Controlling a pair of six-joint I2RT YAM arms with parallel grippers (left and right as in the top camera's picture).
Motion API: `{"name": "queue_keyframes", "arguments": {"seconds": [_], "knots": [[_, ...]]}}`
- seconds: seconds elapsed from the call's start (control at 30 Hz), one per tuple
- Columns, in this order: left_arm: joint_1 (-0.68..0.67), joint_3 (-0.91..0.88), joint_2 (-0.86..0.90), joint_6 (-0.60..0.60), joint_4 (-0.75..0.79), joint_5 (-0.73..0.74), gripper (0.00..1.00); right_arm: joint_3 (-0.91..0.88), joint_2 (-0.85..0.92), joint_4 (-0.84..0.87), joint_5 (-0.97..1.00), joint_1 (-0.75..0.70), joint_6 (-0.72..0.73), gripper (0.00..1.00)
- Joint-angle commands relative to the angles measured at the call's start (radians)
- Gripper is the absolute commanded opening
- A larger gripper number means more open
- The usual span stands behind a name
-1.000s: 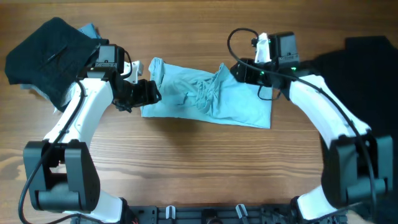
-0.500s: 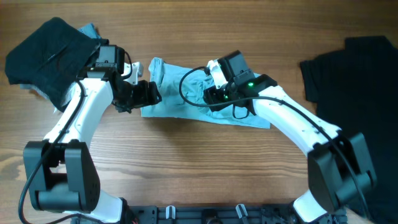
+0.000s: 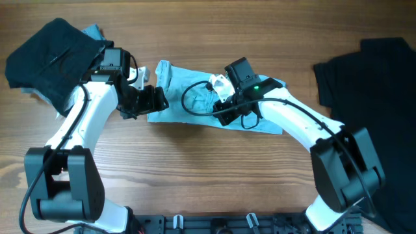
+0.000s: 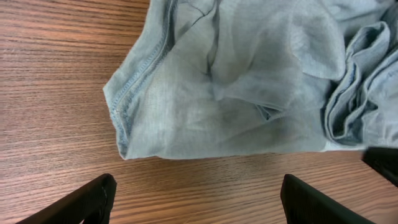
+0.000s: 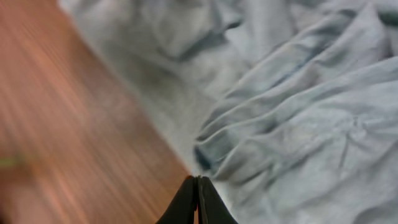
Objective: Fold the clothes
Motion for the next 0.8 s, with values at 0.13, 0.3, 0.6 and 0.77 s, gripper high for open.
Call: {"name": "queue_keyframes", "arguments": {"seconds": [0.13,0.3,0.6,0.77], "knots": [[0.056,-0.002,0.002,0.023,-0.004,-0.013,0.85,-0.004,-0.042,0.002,0.200,0.029,0.119,0.64],[0.062,-0.002,0.002,0.024,-0.003,-0.013,0.87,-0.005,-0.034,0.078,0.233,0.027,0.130,0.70],[0.062,-0.002,0.002,0.023,-0.003,-0.013,0.86,-0.004,0.045,0.093,0.187,0.029,0.092,0.23],[0.062,-0.002,0.002,0.023,-0.003,-0.014,0.86,0.010,-0.027,0.079,0.108,0.029,0.051,0.04]]}}
